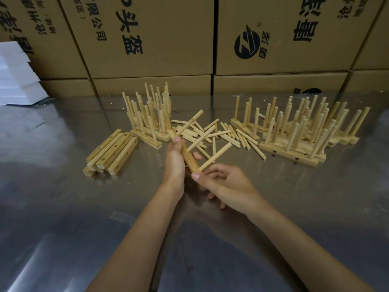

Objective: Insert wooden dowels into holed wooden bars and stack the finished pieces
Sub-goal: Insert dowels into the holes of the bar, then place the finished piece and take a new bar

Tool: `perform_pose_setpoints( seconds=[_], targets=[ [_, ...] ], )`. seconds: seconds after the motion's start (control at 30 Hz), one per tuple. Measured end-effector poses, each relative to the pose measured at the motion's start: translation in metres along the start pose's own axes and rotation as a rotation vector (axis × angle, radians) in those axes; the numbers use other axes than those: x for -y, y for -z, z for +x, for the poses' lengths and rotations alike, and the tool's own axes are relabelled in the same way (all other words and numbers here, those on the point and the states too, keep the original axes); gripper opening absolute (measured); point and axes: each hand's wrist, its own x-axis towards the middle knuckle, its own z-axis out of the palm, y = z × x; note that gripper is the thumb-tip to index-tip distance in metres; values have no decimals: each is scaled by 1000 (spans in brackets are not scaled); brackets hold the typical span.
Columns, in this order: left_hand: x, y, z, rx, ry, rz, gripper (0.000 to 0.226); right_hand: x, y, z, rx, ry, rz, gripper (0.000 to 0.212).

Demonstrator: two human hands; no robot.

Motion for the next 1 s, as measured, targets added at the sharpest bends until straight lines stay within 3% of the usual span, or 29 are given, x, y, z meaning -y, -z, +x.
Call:
perform_pose_setpoints(
  seconds=[0.13,0.2,0.3,0.37,0.57,0.7,0.87,1.0],
  targets=[
    [-3,-1,0,5,19,-45,31,-7,-13,7,-168,100,-6,15],
    [-8,4,2,-33,4,70,32,-11,-15,10,-228,141,-67,14],
    [-16,22,8,-236,-140,460,29,-18,-17,9,-296,225,-220,15],
    [-20,36,10,-408,-191,566,33,-23,-20,10,-324,282,-374,16],
    [-31,55,19,-618,-210,418,32,-17,-41,35,-301,309,-642,16],
    [-35,59,16,-687,-344,477,30,-6,-67,64,-354,291,-656,23],
    [-29,63,19,-705,-456,940,31,8,-89,105,-374,237,-678,24],
    [-24,65,26,-625,-370,1228,47,14,-94,131,-375,220,-675,23]
  ],
)
